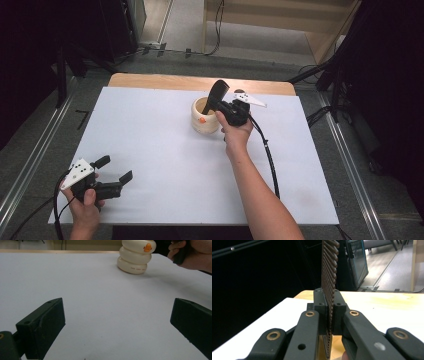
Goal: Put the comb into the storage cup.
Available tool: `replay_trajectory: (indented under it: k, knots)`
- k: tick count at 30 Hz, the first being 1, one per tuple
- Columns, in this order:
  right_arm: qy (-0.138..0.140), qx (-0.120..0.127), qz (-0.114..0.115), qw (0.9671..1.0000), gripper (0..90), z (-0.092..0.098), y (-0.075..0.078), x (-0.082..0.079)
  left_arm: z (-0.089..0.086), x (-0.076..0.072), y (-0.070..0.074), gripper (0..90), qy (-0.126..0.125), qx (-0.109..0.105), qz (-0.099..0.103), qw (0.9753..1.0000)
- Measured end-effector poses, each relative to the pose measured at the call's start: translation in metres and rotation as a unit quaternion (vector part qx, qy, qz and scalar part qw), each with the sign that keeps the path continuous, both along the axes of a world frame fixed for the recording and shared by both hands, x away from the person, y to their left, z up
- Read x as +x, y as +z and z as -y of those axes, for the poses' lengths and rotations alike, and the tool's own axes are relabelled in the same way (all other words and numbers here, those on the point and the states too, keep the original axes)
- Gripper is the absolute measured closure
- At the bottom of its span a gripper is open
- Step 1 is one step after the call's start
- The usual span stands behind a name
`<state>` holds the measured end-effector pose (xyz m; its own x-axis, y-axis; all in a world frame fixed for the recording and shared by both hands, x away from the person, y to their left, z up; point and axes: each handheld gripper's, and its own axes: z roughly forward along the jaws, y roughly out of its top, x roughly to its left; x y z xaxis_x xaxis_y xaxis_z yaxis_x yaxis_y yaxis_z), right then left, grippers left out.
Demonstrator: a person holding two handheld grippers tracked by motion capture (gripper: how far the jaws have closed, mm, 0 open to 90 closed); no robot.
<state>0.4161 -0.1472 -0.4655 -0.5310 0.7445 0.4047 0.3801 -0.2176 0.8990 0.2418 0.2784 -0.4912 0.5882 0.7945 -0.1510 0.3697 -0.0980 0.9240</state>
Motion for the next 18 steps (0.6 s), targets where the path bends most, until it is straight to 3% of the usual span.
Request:
replay_trajectory:
  k: [8,16,18]
  knots:
    - [-0.006,0.007,-0.012,0.9999,80.8,0.0027,-0.0007,0.0013,0.0003,0.0002,-0.0001,0.0,0.0,0.0,0.0,1.0]
    - [-0.015,-0.019,-0.029,0.9993,40.8,0.0083,0.0,0.0004,0.0003,0.0002,-0.0001,0.0,0.0,0.0,0.0,1.0]
    - [-0.019,-0.033,-0.042,0.9984,28.4,0.01,0.0014,-0.0003,0.0003,0.0002,-0.0001,0.0,0.0,0.0,0.0,1.0]
